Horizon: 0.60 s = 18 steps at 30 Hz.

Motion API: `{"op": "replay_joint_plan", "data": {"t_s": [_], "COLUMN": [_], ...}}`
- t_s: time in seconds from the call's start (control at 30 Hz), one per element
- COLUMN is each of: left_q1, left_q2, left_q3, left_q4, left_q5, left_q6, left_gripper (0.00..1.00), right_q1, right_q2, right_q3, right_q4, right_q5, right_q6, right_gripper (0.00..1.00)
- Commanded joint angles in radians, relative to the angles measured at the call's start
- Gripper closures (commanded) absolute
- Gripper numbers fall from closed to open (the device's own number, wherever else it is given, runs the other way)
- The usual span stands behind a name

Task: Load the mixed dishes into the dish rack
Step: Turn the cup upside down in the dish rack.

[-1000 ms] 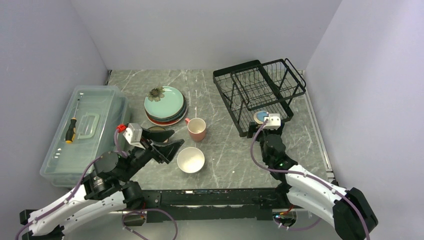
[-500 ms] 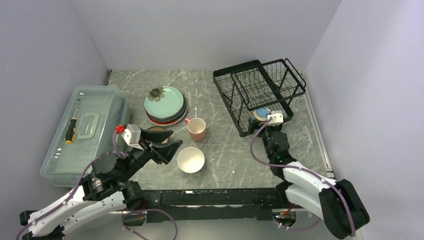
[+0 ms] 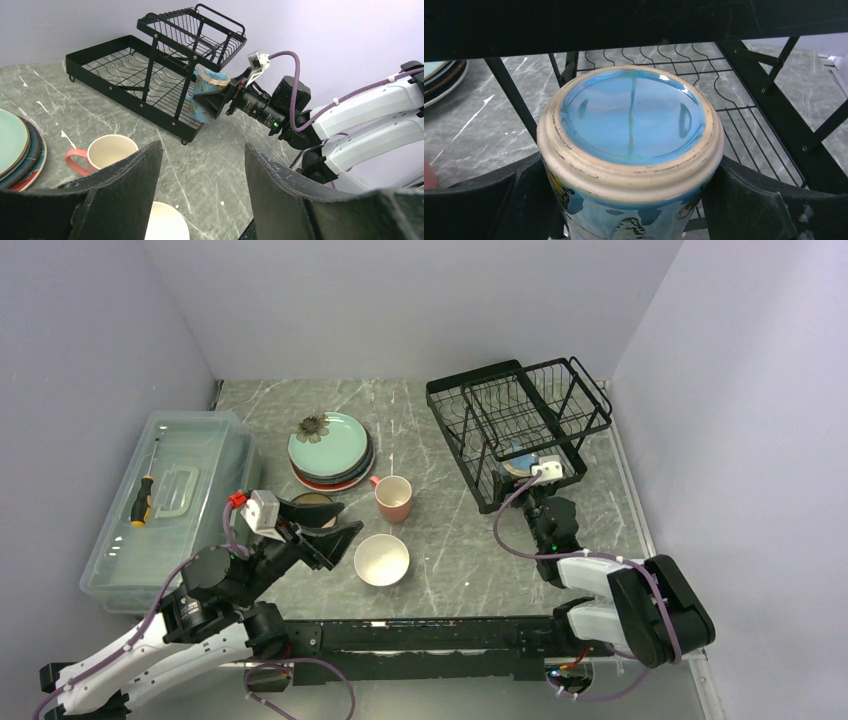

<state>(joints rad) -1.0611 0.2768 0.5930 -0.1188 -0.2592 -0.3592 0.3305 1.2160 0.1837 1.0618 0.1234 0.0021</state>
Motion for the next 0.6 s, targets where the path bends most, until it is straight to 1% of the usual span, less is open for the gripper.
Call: {"op": "replay_joint_plan", "data": {"t_s": [0.0, 0.57], "left_q1": [-0.004, -0.004], "left_q2": [-0.013, -0.011], "left_q3": [0.028, 0.044], "left_q4": [0.010, -0.014], "left_q5": [0.011, 0.008], "left_q6": [0.019, 0.019], "left_gripper": [0.33, 0.34], "right_q1": [-0.013, -0.033], "right_q2": [0.034, 0.246], "right_q3": [0.045, 0.147], "right_q4": [0.299, 0.428], "right_q5": [-0.065, -0.113], "right_q6": [-0.031, -0.044], "right_gripper": [0.50, 0.49]}}
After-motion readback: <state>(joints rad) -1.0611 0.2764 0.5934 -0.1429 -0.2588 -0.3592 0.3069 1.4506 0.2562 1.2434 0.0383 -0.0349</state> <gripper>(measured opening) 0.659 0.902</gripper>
